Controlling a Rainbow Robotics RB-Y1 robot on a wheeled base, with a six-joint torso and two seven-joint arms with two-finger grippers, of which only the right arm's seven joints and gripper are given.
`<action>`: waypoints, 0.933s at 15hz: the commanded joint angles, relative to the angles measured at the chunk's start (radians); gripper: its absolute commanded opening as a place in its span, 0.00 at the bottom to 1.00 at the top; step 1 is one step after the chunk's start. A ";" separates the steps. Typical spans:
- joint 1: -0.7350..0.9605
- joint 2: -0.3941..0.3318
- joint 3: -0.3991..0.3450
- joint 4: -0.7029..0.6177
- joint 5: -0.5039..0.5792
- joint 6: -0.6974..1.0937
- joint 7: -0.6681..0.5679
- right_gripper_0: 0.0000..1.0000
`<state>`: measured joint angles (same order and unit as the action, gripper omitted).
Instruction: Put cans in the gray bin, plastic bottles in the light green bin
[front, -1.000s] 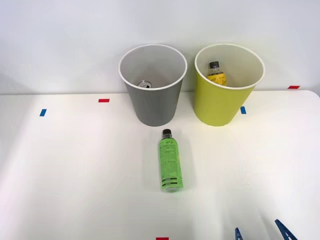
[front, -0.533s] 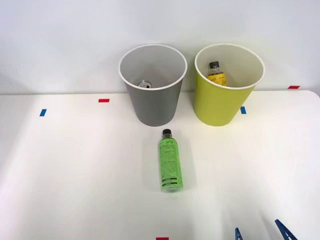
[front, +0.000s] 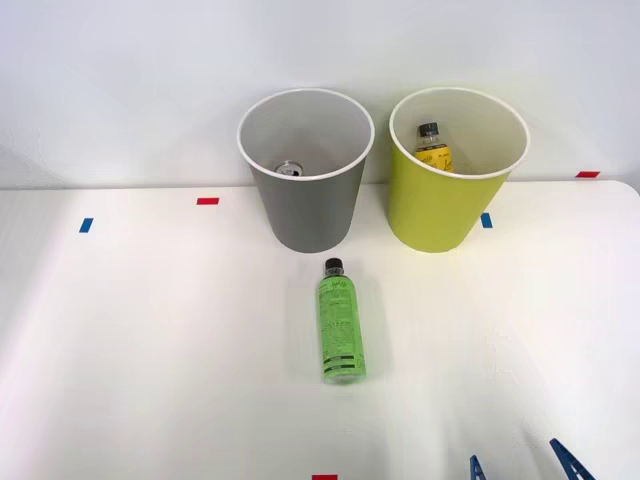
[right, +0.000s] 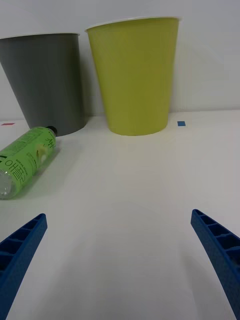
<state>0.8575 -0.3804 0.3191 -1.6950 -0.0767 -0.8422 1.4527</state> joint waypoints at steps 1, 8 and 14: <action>0.000 0.000 0.000 0.000 0.000 0.000 0.000 1.00; -0.015 0.014 0.003 0.029 0.000 0.018 0.000 1.00; -0.035 0.008 0.005 0.009 0.006 0.021 0.021 1.00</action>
<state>0.8329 -0.3604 0.3235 -1.6796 -0.0754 -0.8332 1.4679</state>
